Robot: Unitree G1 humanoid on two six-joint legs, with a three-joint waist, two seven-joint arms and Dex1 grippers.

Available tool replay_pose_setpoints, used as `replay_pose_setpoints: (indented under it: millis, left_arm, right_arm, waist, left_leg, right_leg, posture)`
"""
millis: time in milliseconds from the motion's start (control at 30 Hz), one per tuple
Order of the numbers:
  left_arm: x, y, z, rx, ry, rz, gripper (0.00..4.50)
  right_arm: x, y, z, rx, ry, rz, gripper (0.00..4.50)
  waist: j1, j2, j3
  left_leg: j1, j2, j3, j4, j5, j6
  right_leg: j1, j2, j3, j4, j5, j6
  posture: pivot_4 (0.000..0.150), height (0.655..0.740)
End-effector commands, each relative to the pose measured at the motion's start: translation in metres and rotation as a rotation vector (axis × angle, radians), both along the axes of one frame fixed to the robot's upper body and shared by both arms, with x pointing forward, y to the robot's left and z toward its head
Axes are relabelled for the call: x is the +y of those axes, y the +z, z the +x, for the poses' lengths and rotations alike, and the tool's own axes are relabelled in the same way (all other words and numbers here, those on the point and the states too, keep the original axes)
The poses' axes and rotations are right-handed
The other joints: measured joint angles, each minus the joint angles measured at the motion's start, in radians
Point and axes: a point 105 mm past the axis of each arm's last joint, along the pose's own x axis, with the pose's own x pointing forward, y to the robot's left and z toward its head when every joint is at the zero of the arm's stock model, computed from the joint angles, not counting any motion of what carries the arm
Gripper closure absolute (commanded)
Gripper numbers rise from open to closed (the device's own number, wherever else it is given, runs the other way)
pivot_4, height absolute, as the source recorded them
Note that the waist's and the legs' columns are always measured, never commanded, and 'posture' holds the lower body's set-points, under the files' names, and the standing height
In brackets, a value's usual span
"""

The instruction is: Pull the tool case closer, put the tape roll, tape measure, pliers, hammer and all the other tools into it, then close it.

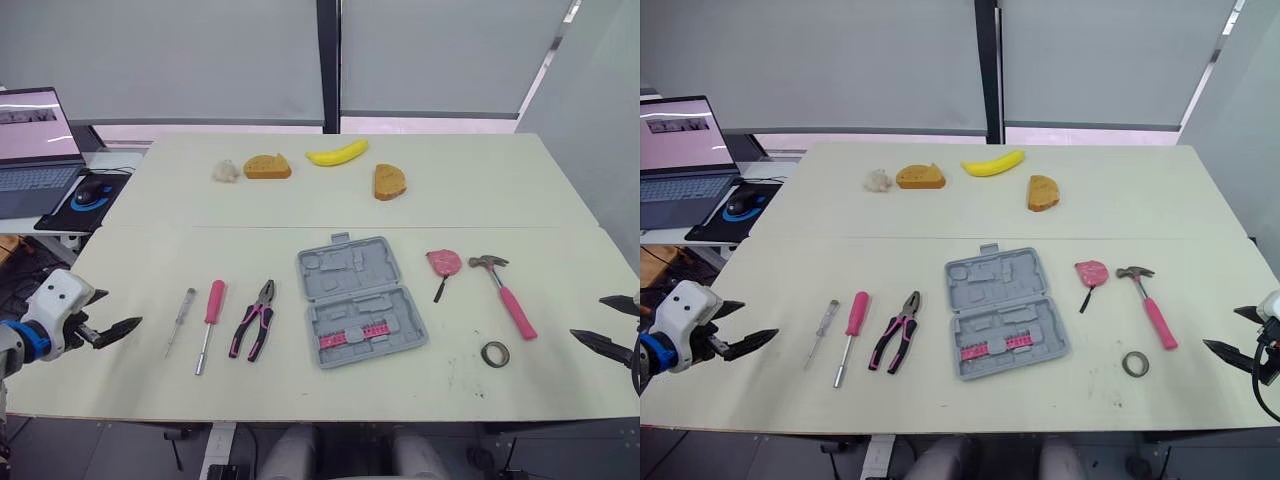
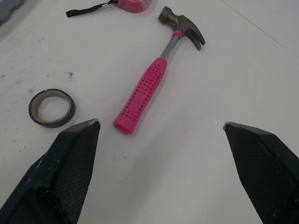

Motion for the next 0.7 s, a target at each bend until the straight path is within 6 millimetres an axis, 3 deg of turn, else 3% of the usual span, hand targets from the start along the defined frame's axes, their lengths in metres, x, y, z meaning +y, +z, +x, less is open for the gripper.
replay_pose_setpoints:
  millis: [33, 467, 533, 700]
  left_arm:
    - [0.01, 0.009, -0.003, -0.02, 0.01, 0.028, 0.05]
    - [0.017, -0.002, -0.02, -0.002, 0.028, 0.011, 0.05]
    - [0.013, -0.001, -0.02, 0.001, 0.027, -0.01, 0.05]
    - [-0.023, 0.003, -0.008, -0.01, -0.058, -0.054, 0.05]
  right_arm:
    - [-0.001, 0.014, 0.002, -0.059, -0.004, -0.009, 0.0]
    - [-0.004, 0.013, -0.004, -0.07, -0.008, -0.051, 0.0]
    - [-0.001, 0.015, -0.002, -0.082, -0.001, -0.05, 0.0]
    - [0.034, 0.026, 0.016, -0.146, 0.073, -0.014, 0.0]
  waist:
    - [0.0, 0.0, 0.0]
    - [-0.001, 0.0, 0.0]
    - [-0.001, 0.0, 0.0]
    - [0.0, 0.001, 0.0]
  left_leg:
    - [0.0, 0.0, 0.0, 0.0, 0.0, 0.0]
    - [0.0, 0.0, 0.0, 0.0, 0.0, 0.0]
    - [0.0, 0.0, 0.0, 0.0, 0.0, 0.0]
    - [0.0, 0.0, 0.0, 0.0, 0.0, 0.0]
  right_leg:
    - [0.0, 0.0, 0.0, 0.0, 0.0, 0.0]
    - [0.0, 0.0, 0.0, 0.0, 0.0, 0.0]
    - [0.0, 0.0, 0.001, 0.0, 0.0, 0.0]
    - [0.0, 0.0, 0.001, 0.001, 0.0, 0.0]
  posture:
    - [0.15, 0.74]
    - [0.15, 0.74]
    - [0.15, 0.74]
    - [0.15, 0.74]
